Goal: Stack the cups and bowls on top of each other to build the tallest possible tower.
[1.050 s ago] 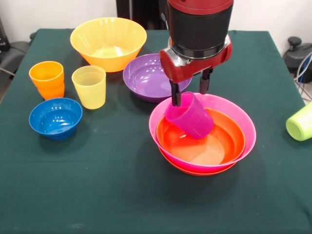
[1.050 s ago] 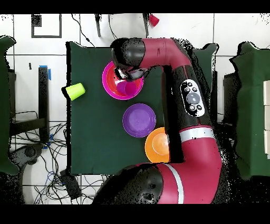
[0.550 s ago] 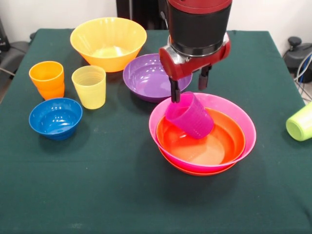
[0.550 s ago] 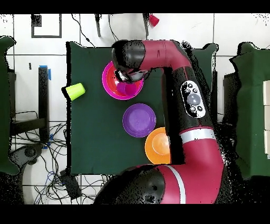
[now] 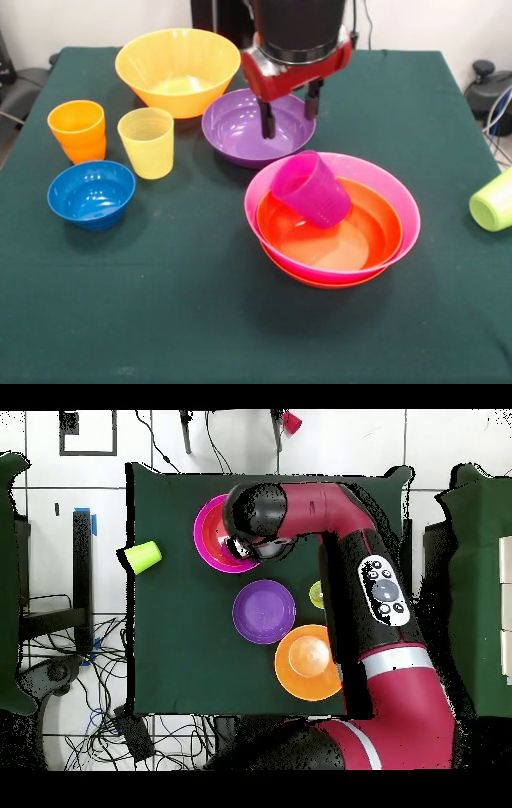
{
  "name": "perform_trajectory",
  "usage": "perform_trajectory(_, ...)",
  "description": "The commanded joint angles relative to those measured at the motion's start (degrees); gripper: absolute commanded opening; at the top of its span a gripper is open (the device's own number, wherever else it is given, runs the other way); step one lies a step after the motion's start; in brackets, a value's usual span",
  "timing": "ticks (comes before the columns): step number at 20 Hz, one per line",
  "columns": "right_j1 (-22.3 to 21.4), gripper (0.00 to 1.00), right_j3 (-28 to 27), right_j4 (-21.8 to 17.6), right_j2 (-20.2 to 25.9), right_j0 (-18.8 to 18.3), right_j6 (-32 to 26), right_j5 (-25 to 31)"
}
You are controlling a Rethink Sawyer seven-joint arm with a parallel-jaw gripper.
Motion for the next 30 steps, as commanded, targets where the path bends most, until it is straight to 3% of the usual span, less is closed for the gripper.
perform_trajectory(1,-3.0,1.0,10.0,-2.6,0.1,-3.2,-6.0,-5.6)
perform_trajectory(5,-4.9,1.0,12.8,-2.6,0.1,-3.6,-3.3,-8.0)
perform_trajectory(17,-4.3,1.0,11.6,-4.3,-0.3,-1.7,-0.4,-13.1)
perform_trajectory(30,-7.5,1.0,8.2,-3.3,-4.3,6.2,9.2,-12.3)
